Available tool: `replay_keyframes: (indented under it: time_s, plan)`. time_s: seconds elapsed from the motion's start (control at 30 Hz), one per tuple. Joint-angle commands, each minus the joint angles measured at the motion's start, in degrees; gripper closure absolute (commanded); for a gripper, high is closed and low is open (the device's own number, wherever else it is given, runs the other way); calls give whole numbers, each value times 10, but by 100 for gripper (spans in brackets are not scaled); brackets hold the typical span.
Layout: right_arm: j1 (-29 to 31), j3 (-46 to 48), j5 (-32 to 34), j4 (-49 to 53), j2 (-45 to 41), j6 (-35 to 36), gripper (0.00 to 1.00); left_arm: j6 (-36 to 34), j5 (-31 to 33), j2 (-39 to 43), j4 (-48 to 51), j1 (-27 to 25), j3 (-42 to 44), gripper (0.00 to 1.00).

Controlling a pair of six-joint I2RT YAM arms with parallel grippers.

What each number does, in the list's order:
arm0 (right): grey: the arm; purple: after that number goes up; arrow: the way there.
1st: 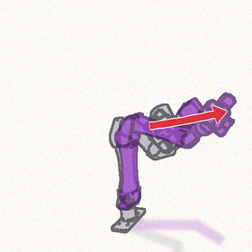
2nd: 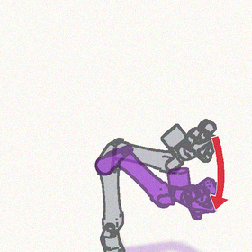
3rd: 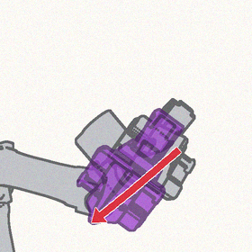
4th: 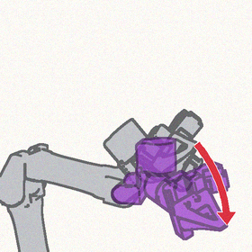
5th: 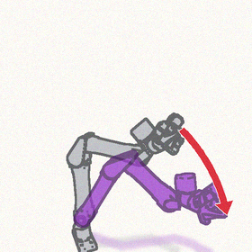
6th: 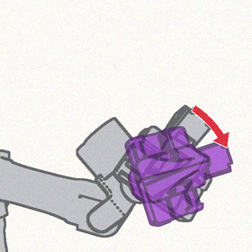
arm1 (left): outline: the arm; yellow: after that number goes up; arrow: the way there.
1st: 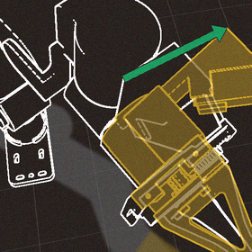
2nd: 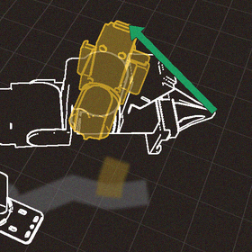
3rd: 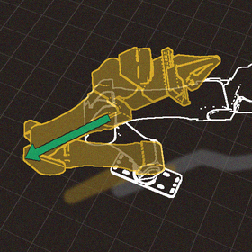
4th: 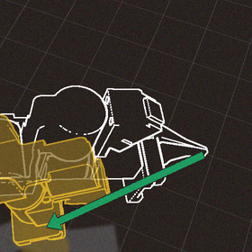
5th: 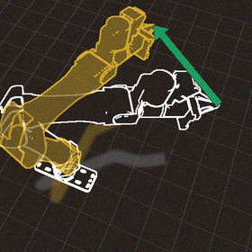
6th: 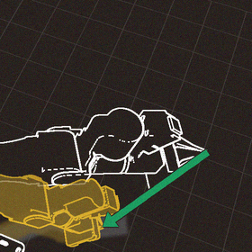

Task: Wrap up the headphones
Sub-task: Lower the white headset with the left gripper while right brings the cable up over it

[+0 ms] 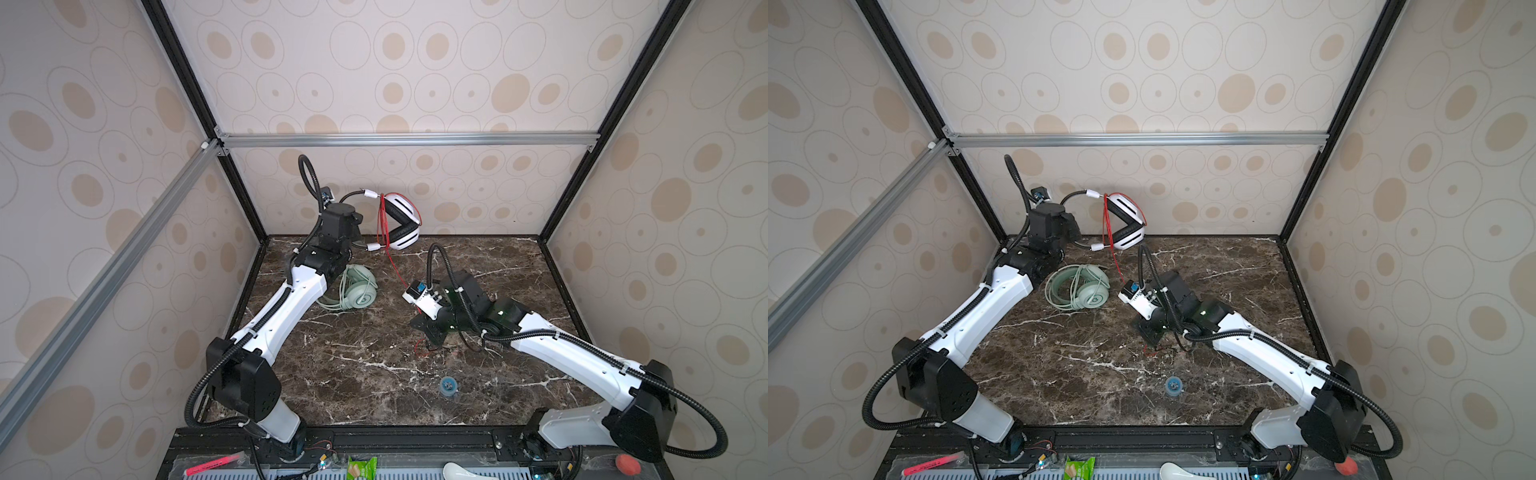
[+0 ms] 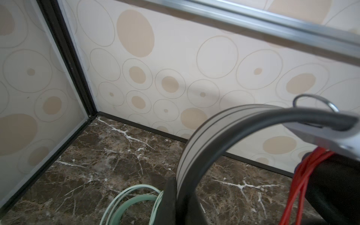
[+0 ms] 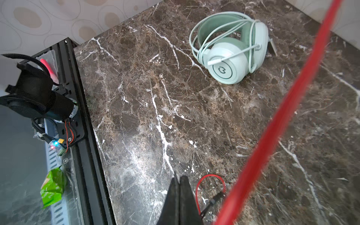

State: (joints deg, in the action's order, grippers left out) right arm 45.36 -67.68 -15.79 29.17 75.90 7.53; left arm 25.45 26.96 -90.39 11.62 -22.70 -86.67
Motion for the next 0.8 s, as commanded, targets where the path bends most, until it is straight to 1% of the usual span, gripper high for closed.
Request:
replay_keyframes:
  time_s: [0.0, 0.17, 0.27, 0.5, 0.57, 0.77]
  plan:
    - [5, -47, 11, 76, -18, 59, 100, -39, 30, 16, -71, 3, 10, 100]
    - [5, -111, 28, 119, -3, 90, 100, -75, 42, 25, -75, -2, 50, 100]
    - [5, -151, 43, 139, 14, 102, 100, -109, 42, 32, -76, -13, 68, 100]
    - [3, -239, 125, 188, 71, 131, 100, -225, 43, 61, -60, -60, 99, 100]
    - [2, -263, 142, 199, 86, 137, 100, -247, 47, 73, -48, -72, 111, 100]
    - [-18, -320, 171, 214, 122, 144, 100, -284, 7, 117, -12, -93, 146, 100]
